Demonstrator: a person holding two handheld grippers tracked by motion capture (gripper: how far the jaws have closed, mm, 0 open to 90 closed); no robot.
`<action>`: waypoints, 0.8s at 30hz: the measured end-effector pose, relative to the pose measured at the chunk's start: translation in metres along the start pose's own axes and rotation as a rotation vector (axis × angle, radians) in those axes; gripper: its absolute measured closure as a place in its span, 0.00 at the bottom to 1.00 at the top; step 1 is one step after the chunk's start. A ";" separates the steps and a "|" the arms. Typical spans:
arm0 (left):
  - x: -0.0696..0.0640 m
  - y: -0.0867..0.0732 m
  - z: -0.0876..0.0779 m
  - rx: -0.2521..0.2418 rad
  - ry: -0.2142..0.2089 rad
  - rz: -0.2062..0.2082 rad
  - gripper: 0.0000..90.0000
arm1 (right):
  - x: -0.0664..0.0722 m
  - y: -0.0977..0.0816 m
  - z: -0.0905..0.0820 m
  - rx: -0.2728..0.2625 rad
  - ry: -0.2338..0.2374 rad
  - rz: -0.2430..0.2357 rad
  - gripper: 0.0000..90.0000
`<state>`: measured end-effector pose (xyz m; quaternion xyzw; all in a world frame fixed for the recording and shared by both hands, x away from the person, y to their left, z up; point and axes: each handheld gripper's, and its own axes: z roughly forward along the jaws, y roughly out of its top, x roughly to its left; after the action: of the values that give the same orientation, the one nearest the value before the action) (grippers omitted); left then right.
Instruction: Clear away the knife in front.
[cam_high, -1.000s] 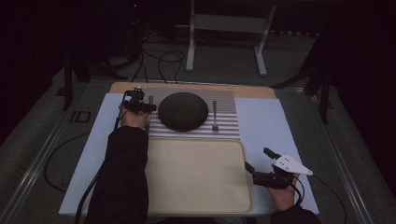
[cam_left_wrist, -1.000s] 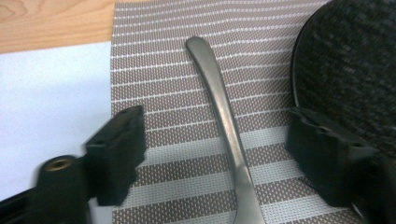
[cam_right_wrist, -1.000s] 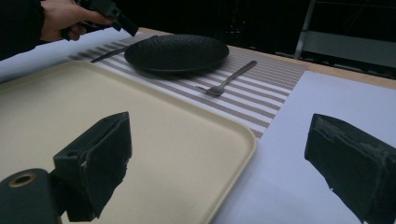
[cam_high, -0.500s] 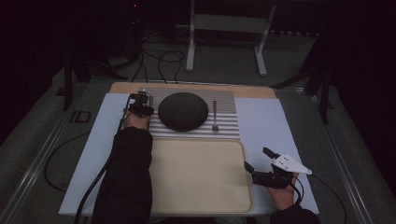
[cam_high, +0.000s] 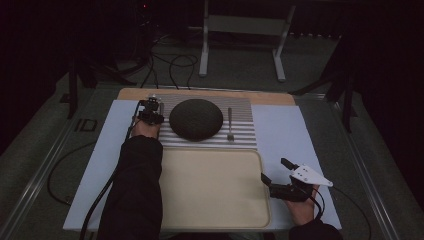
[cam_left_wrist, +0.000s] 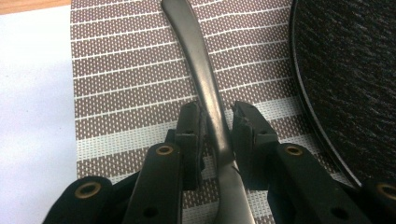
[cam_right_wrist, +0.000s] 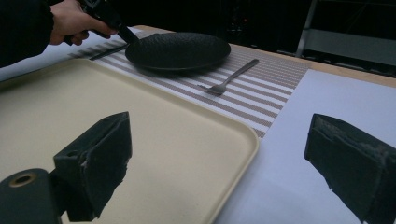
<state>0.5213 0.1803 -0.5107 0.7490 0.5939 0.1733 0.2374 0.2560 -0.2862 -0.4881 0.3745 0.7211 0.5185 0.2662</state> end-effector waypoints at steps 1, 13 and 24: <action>0.000 0.000 0.000 0.000 -0.001 -0.002 0.82 | 0.000 0.000 0.001 0.006 0.000 -0.003 0.09; 0.003 0.001 -0.001 0.003 -0.005 0.001 0.90 | 0.000 0.000 0.000 0.005 -0.001 0.000 0.09; 0.011 -0.001 -0.013 -0.016 0.036 0.016 0.90 | 0.000 0.000 0.001 0.008 -0.001 -0.001 0.09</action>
<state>0.5161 0.1927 -0.5006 0.7486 0.5905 0.1936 0.2311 0.2567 -0.2860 -0.4888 0.3753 0.7233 0.5153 0.2653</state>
